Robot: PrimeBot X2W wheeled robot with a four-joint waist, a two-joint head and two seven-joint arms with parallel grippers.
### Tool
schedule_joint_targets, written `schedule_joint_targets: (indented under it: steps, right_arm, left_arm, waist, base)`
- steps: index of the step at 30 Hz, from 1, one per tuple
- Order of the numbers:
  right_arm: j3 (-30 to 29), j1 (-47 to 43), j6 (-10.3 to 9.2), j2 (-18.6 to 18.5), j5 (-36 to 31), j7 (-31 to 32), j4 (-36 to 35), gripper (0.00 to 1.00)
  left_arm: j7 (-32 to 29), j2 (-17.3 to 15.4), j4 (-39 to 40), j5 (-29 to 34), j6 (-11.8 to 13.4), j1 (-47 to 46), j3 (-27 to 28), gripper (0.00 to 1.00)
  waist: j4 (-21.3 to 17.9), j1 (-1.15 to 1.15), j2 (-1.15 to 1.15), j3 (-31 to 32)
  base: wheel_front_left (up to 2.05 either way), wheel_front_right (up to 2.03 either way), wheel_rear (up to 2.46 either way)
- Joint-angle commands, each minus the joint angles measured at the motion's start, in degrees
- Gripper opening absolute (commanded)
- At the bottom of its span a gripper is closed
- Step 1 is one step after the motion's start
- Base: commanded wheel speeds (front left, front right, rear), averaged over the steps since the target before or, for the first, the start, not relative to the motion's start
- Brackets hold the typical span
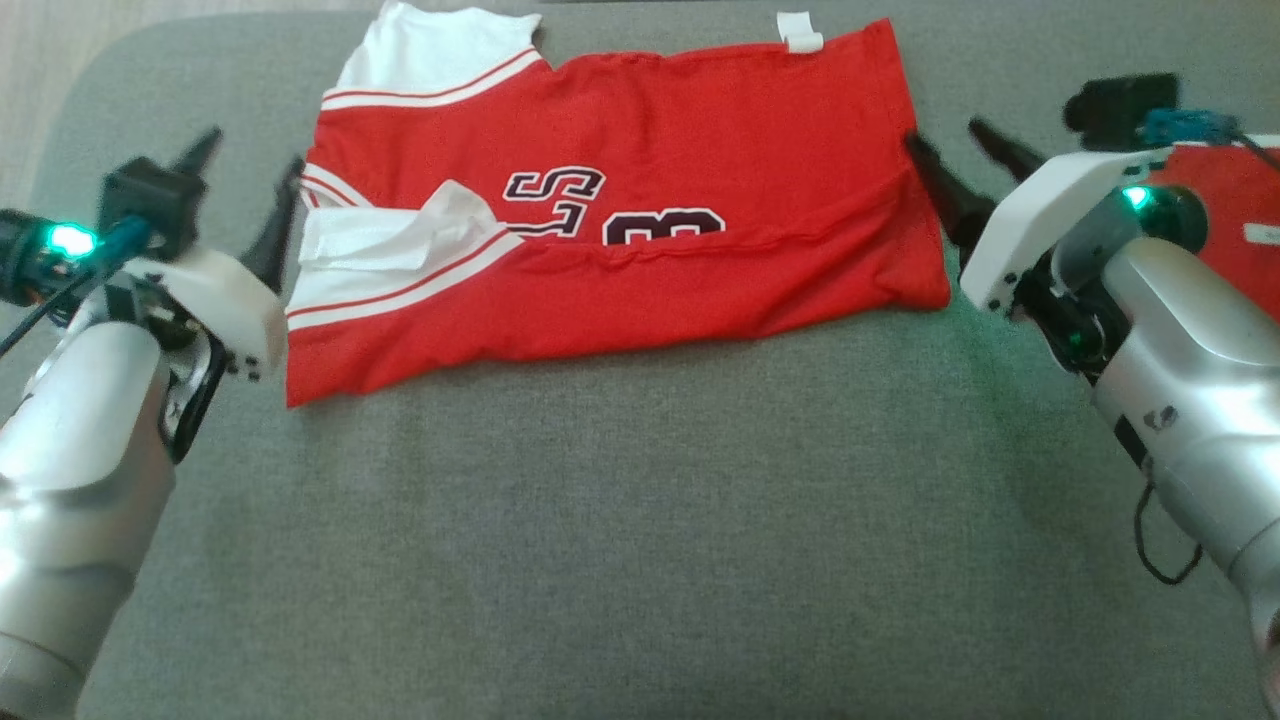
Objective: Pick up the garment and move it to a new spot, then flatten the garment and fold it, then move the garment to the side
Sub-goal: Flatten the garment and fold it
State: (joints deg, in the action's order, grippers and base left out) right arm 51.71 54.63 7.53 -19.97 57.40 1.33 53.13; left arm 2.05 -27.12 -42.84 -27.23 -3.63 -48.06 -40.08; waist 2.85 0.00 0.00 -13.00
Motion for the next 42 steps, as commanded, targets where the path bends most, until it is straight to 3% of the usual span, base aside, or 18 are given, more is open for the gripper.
schedule_joint_targets:
  steps: [1, 4, 8, 12, 16, 21, 25, 30, 35, 39, 42]
  right_arm:
    - [-0.85, 1.3, -0.04, 0.52, -0.28, -3.23, -0.62, 1.0]
    - [-3.36, 0.16, -0.04, 1.85, -0.51, -12.96, -0.02, 1.0]
    - [-7.64, -2.71, -0.04, 3.59, -2.36, -16.19, -0.38, 1.0]
    - [-19.61, -8.98, -0.04, 4.89, -11.28, -16.3, -7.27, 1.0]
    - [-31.46, -20.38, -0.04, 9.47, -22.52, -16.32, -15.54, 1.0]
    - [-41.0, -33.12, -0.04, 15.33, -33.0, -16.32, -24.3, 1.0]
    - [-43.71, -40.1, -0.04, 16.91, -36.12, -16.33, -29.28, 1.0]
    - [-42.5, -43.91, -0.04, 17.06, -33.49, -16.33, -32.94, 1.0]
    - [-41.22, -43.74, -0.04, 17.08, -33.92, -16.33, -34.96, 1.0]
    - [-40.96, -43.36, -0.04, 17.08, -34.32, -16.33, -35.89, 1.0]
    - [-40.85, -43.18, -0.04, 17.08, -34.31, -16.33, -36.53, 1.0]
  left_arm:
    - [3.0, -1.84, 0.48, -0.04, 1.85, -3.56, 3.91, 1.0]
    - [11.06, 0.75, 1.36, -2.39, 6.21, -2.36, 8.24, 1.0]
    - [12.86, 2.42, 7.79, -3.97, 10.16, 2.62, 13.74, 1.0]
    - [12.92, 3.45, 19.89, -1.26, 13.71, 12.43, 19.72, 1.0]
    - [12.93, 5.53, 28.76, 1.97, 15.72, 23.46, 23.77, 1.0]
    - [12.94, 9.22, 34.53, 4.35, 15.92, 34.61, 27.16, 1.0]
    - [12.94, 11.53, 35.33, 6.34, 15.26, 40.05, 29.41, 1.0]
    - [12.94, 14.0, 34.64, 7.68, 13.1, 42.46, 31.65, 1.0]
    - [12.94, 14.29, 31.39, 9.24, 11.14, 40.88, 32.74, 1.0]
    - [12.59, 13.72, 26.35, 9.77, 10.38, 38.86, 32.22, 1.0]
    - [11.1, 13.18, 20.78, 10.02, 11.24, 35.92, 32.53, 1.0]
  waist:
    - [0.26, 0.0, 0.0, 0.57]
    - [1.0, 0.0, 0.0, 2.58]
    - [1.46, 0.0, 0.0, 4.92]
    - [1.47, 0.0, 0.0, 6.52]
    - [1.14, 0.0, 0.0, 7.89]
    - [0.38, 0.0, 0.0, 8.88]
    - [-0.3, 0.0, 0.0, 9.31]
    - [-0.87, 0.0, 0.0, 9.22]
    - [-1.42, 0.0, 0.0, 7.68]
    - [-1.69, 0.0, 0.0, 6.17]
    - [-1.93, 0.0, 0.0, 4.34]
  base:
    - [0.0, 0.0, 0.0]
    - [0.0, 0.0, 0.0]
    - [0.0, 0.0, 0.0]
    - [0.0, 0.0, 0.0]
    - [0.0, 0.0, 0.0]
    - [0.0, 0.0, 0.0]
    - [0.0, 0.0, 0.0]
    - [0.0, 0.0, 0.0]
    - [0.0, 0.0, 0.0]
    - [0.0, 0.0, 0.0]
    - [0.0, 0.0, 0.0]
